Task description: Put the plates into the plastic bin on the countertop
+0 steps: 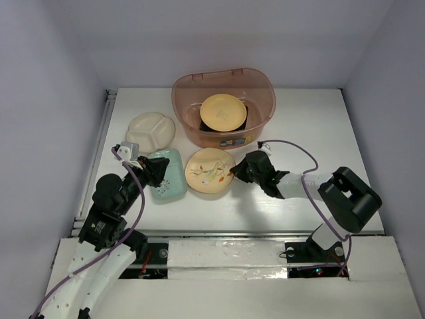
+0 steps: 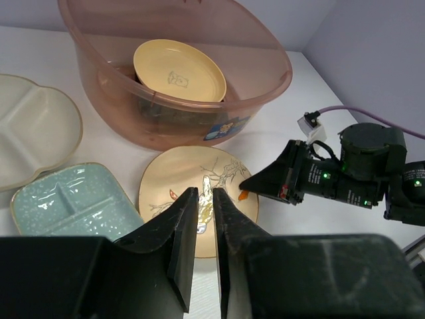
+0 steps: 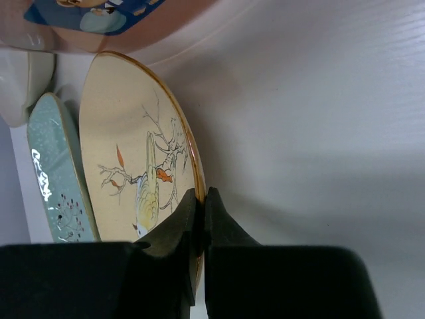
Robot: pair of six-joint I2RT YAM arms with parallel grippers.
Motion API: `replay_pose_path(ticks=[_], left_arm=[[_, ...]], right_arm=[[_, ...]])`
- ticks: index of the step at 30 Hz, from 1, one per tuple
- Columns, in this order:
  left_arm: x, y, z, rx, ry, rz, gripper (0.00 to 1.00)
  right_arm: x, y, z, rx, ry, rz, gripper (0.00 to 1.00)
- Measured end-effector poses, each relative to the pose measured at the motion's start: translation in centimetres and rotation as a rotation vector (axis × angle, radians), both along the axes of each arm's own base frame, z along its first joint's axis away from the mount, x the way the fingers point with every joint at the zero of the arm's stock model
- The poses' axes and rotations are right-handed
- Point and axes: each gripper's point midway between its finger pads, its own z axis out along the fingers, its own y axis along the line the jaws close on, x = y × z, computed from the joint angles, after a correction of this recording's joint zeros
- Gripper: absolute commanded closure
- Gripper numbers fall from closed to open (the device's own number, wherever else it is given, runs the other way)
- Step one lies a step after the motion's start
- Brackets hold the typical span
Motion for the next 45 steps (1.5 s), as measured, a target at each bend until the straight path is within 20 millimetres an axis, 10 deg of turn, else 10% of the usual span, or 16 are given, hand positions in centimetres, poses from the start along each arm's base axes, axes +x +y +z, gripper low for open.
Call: replay_pose_path(ticks=[7,16,23,29,37,45], left_arm=[[0.0,0.0,0.0,0.000,-0.001,0.000,0.85],[0.1,0.1,0.0,0.000,0.000,0.006,0.81],[0.1,0.1,0.0,0.000,0.001,0.006,0.79],[0.1,0.1,0.0,0.000,0.001,0.006,0.78],[0.3,0.4,0.0,0.000,0.000,0.020,0.78],[0.2,0.4,0.1,-0.001,-0.002,0.019,0.77]], right_arm=[[-3.4,-3.3,1.4,-0.007,-0.025,-0.001,1.00],[-7.5,-8.0,14.1,-0.059,-0.265,0.078,1.00],[-5.2,-6.3,25.8,-0.025,-0.460,0.108,1.00],[2.0,-3.9,30.9,-0.072,-0.525,0.091,1.00],[13.9,-3.1,26.3,-0.136,-0.416,0.037,1.00],[19.4,-4.5,17.4,-0.158,-0.225,0.027,1.00]])
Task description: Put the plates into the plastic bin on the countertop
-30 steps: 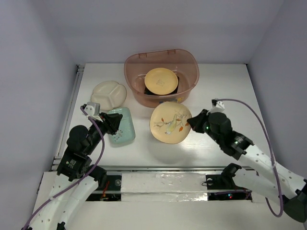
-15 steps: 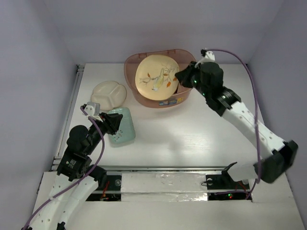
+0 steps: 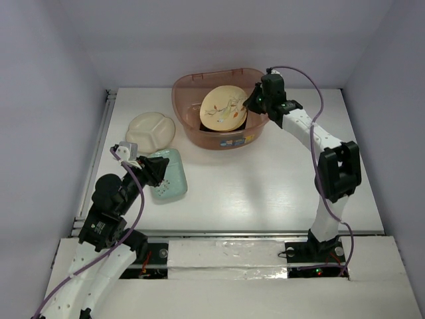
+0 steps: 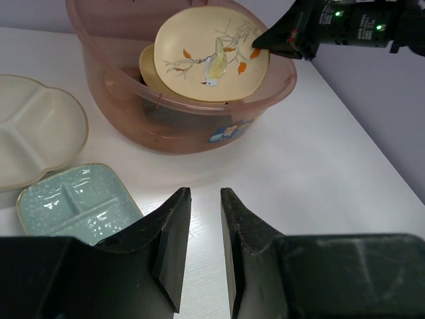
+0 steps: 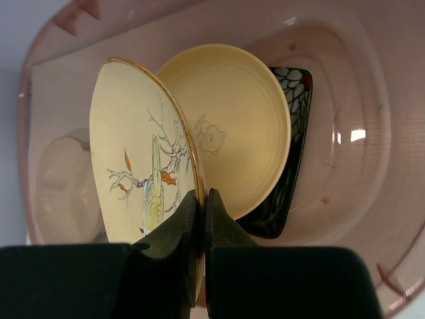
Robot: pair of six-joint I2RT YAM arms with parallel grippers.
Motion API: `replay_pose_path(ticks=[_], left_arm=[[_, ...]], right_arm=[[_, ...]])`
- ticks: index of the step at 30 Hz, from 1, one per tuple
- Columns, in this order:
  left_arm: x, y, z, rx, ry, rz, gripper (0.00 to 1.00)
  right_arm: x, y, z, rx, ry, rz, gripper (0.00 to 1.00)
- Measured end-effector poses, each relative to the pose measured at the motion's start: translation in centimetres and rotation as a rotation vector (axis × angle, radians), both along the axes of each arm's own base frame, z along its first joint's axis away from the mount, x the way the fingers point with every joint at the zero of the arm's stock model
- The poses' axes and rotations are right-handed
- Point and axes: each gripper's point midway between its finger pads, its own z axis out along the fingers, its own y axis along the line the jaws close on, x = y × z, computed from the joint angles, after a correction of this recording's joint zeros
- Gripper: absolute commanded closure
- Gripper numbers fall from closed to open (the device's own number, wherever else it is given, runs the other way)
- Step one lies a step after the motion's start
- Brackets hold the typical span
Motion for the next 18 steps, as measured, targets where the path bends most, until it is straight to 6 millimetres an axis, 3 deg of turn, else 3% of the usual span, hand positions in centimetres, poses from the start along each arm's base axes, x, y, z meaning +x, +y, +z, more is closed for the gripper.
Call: replay_pose_path(ticks=[6,13,16,18], left_arm=[[-0.1,0.0,0.2,-0.003,-0.007,0.000,0.77],[-0.1,0.1,0.2,-0.004,-0.007,0.000,0.77],[-0.2,0.1,0.2,-0.004,-0.009,0.000,0.77],[-0.2,0.1,0.3,-0.005,-0.010,0.000,0.77]], right_arm=[[1.3,-0.1,-4.5,0.016,0.093,-0.012,1.00],[2.1,-0.3,-6.7,0.040,0.140,-0.035,1.00],[2.7,-0.3,-7.2,0.046,0.146,-0.042,0.87],[3.1,-0.4,-7.3,0.055,0.148,-0.051,0.71]])
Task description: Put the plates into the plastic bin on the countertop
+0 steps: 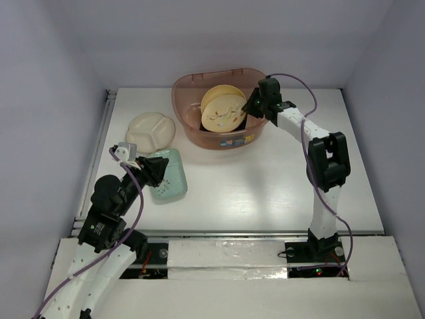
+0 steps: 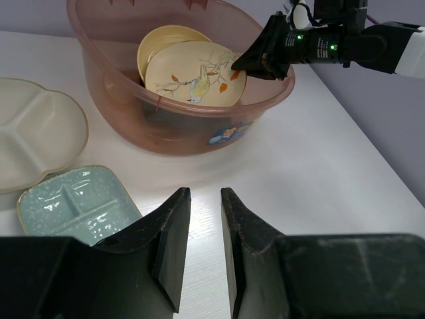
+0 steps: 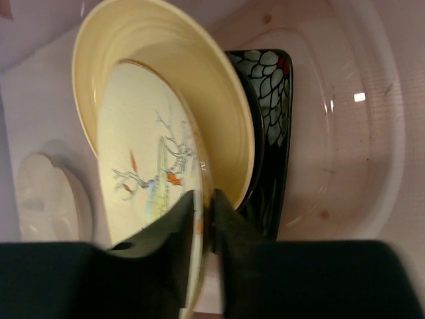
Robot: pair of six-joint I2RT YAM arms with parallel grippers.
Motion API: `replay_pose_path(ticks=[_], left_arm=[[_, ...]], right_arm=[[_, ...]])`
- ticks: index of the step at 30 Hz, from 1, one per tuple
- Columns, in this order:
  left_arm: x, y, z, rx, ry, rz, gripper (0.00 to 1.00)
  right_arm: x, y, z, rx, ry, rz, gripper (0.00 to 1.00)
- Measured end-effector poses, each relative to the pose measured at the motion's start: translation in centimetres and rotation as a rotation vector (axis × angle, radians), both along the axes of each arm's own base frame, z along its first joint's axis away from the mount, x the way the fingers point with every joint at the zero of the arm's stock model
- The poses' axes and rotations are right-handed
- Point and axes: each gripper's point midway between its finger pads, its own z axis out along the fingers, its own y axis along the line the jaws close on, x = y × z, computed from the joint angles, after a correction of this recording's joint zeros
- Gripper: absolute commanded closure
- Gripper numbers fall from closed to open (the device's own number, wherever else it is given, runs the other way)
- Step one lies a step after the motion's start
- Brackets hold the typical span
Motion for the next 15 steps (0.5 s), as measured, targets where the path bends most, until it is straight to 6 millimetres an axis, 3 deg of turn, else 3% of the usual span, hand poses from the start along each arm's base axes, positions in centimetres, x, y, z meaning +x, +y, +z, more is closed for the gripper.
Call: replay_pose_path(ticks=[5,10,12,15], left_arm=[[0.0,0.0,0.0,0.000,0.000,0.000,0.77],[0.0,0.0,0.0,0.000,0.000,0.000,0.77],[0.0,0.0,0.0,0.000,0.000,0.000,0.77],[0.0,0.0,0.0,0.000,0.000,0.000,0.77]], right_arm=[[0.4,-0.7,-0.1,-0.016,-0.005,-0.021,0.45],[0.2,-1.3,0.9,-0.038,-0.020,-0.031,0.31],[0.0,-1.5,2.6,-0.040,-0.051,-0.031,0.27],[-1.2,-2.1,8.0,-0.027,-0.154,-0.027,0.28]])
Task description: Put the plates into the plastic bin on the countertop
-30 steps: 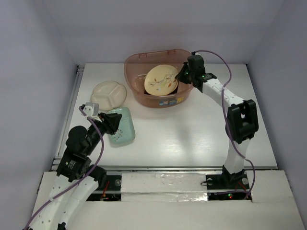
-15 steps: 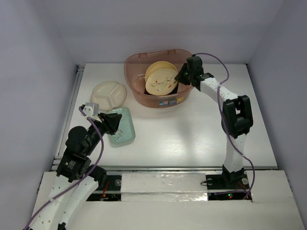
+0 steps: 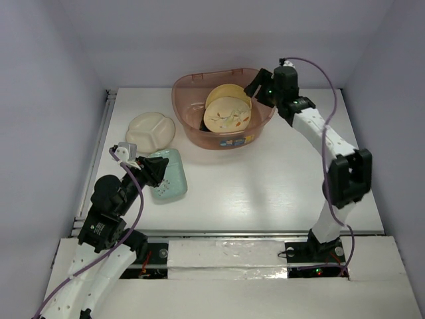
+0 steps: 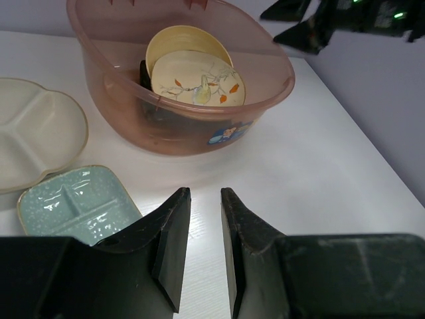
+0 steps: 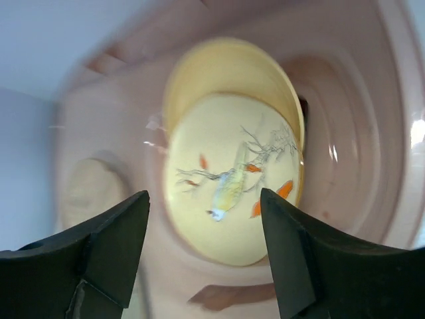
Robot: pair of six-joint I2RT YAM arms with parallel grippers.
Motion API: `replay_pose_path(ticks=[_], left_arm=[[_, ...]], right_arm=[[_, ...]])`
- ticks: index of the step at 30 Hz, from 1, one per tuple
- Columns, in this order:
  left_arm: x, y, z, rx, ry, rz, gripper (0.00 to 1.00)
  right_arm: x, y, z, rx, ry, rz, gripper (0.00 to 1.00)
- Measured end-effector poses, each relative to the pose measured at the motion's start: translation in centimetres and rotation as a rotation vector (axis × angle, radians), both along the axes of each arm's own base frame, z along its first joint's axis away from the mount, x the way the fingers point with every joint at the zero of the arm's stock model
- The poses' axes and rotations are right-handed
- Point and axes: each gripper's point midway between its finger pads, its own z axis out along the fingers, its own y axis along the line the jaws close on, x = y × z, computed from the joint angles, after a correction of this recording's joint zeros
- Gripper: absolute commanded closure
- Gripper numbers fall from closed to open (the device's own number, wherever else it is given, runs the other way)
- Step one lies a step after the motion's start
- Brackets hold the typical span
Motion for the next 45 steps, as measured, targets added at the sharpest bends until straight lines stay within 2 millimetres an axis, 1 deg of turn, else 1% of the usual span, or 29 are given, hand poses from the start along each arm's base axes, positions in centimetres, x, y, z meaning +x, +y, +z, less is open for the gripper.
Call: replay_pose_path(ticks=[1,2,3,5,6,8,9,10,11,13,14,15,17,19,20,21,23,25,27,29,32,36,38,40,41,42,43,44,45], left_arm=[[0.0,0.0,0.0,0.000,0.000,0.000,0.77],[0.0,0.0,0.0,0.000,0.000,0.000,0.77],[0.0,0.0,0.0,0.000,0.000,0.000,0.77],[0.1,0.1,0.0,0.000,0.001,0.004,0.77],[0.1,0.1,0.0,0.000,0.000,0.006,0.77],[0.1,0.1,0.0,0.000,0.000,0.007,0.77],[0.1,0.2,0.0,0.000,0.000,0.007,0.77],[0.1,0.2,0.0,0.000,0.000,0.008,0.77],[0.1,0.2,0.0,0.000,0.001,0.008,0.78],[0.1,0.2,0.0,0.000,0.001,0.008,0.80],[0.1,0.2,0.0,0.001,0.001,0.008,0.83],[0.1,0.2,0.0,0.001,0.002,0.008,0.91],[0.1,0.2,0.0,0.001,0.001,0.007,0.99],[0.1,0.1,-0.1,0.001,0.003,0.007,1.00],[0.2,0.1,-0.1,0.001,0.004,0.008,1.00],[0.2,0.1,-0.1,0.001,0.004,0.008,1.00],[0.2,0.1,-0.1,0.002,0.006,0.008,1.00],[0.2,0.1,-0.1,0.002,0.006,0.008,0.97],[0.2,0.1,-0.1,0.002,0.006,0.008,0.91],[0.2,0.1,-0.1,0.002,0.006,0.008,0.88],[0.2,0.1,-0.2,0.002,0.007,0.008,0.84],[0.2,0.1,-0.2,0.002,0.008,0.007,0.82],[0.2,0.1,-0.2,0.003,0.008,0.007,0.82],[0.2,0.1,-0.2,0.003,0.009,0.007,0.82],[0.2,0.1,-0.2,0.003,0.009,0.006,0.82],[0.2,0.1,-0.2,0.003,0.010,0.005,0.82],[0.2,0.1,-0.2,0.004,0.011,0.005,0.82],[0.2,0.0,-0.3,0.004,0.011,0.005,0.82],[0.2,0.0,-0.3,0.004,0.011,0.005,0.81]], right_arm=[[-0.7,-0.2,2.3,0.010,-0.046,0.003,0.32],[-1.5,-0.4,4.4,0.019,-0.092,0.008,0.40],[-2.6,-0.6,6.6,0.030,-0.142,0.015,0.63],[-5.0,-0.4,10.7,0.052,-0.241,0.036,0.93],[-6.2,-0.1,12.3,0.068,-0.285,0.050,1.00],[-8.9,1.8,14.0,0.089,-0.340,0.104,1.00],[-10.3,3.5,14.1,0.097,-0.352,0.145,1.00],[-11.6,5.4,13.8,0.100,-0.356,0.191,1.00],[-13.1,7.8,12.8,0.102,-0.345,0.248,1.00],[-16.0,12.5,9.7,0.097,-0.300,0.356,1.00],[-17.5,14.6,7.5,0.085,-0.264,0.406,1.00],[-18.9,16.4,5.0,0.067,-0.222,0.452,0.97],[-21.3,19.2,0.1,0.030,-0.132,0.517,0.91],[-22.8,20.9,-4.3,-0.001,-0.053,0.554,0.73],[-23.2,21.4,-6.2,-0.012,-0.014,0.557,0.65],[-23.3,21.8,-7.8,-0.022,0.014,0.559,0.53],[-23.2,22.2,-10.4,-0.034,0.059,0.549,0.45],[-23.1,22.6,-12.5,-0.043,0.093,0.539,0.45],[-23.0,22.9,-14.0,-0.041,0.117,0.530,0.45],[-22.8,23.2,-15.5,-0.041,0.140,0.524,0.45],[-22.7,24.0,-17.4,-0.037,0.174,0.525,0.49],[-23.4,25.6,-19.4,-0.002,0.220,0.557,0.51],[-23.4,26.7,-19.3,0.036,0.216,0.577,0.52],[-23.8,27.6,-19.4,0.068,0.224,0.598,0.61],[-24.0,27.8,-19.5,0.080,0.230,0.605,0.69],[-24.1,28.0,-19.7,0.091,0.237,0.610,0.85],[-24.2,28.2,-19.9,0.099,0.243,0.613,0.92],[-24.3,28.3,-20.1,0.117,0.258,0.610,0.98],[-24.3,28.5,-20.0,0.136,0.264,0.607,1.00]])
